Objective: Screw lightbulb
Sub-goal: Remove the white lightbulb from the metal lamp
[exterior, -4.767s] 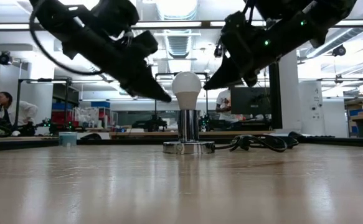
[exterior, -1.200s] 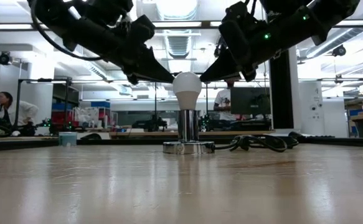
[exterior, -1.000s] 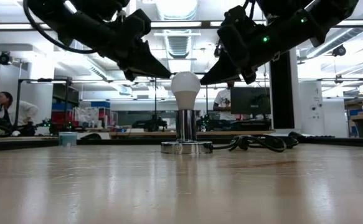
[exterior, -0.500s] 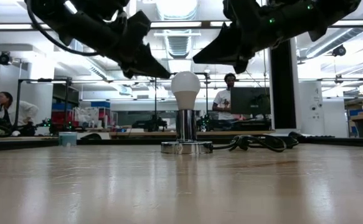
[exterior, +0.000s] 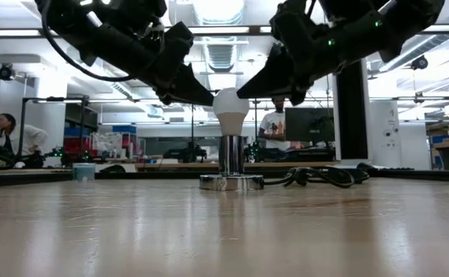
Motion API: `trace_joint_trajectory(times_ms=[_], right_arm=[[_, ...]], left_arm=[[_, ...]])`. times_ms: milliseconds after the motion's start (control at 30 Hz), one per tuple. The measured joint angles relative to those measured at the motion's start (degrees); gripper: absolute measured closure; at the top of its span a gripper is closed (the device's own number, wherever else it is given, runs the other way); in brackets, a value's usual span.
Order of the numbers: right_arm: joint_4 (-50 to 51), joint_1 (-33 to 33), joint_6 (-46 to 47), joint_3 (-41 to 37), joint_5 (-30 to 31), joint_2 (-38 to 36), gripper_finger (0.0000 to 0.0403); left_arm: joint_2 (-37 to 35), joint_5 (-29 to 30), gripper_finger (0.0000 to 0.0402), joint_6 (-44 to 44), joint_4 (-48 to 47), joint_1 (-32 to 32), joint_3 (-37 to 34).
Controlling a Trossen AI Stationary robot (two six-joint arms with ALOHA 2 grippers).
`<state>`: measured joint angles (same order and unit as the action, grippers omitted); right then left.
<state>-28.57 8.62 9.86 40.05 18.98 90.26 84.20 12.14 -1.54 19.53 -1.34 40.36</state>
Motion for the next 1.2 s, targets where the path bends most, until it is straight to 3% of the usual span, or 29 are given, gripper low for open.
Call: trace_joint_trajectory(times_ms=[767, 1200], right_arm=[[1.25, -0.27, 2.13, 0.00, 7.92, 0.01, 0.0403], [2.73, 0.05, 1.34, 0.00, 6.62, -2.20, 0.0403]], left_arm=[[-1.09, -6.97, 0.0401, -3.25, -6.53, 0.12, -0.02], [-2.47, -6.04, 0.0401, -4.72, -8.59, 0.10, -0.02]])
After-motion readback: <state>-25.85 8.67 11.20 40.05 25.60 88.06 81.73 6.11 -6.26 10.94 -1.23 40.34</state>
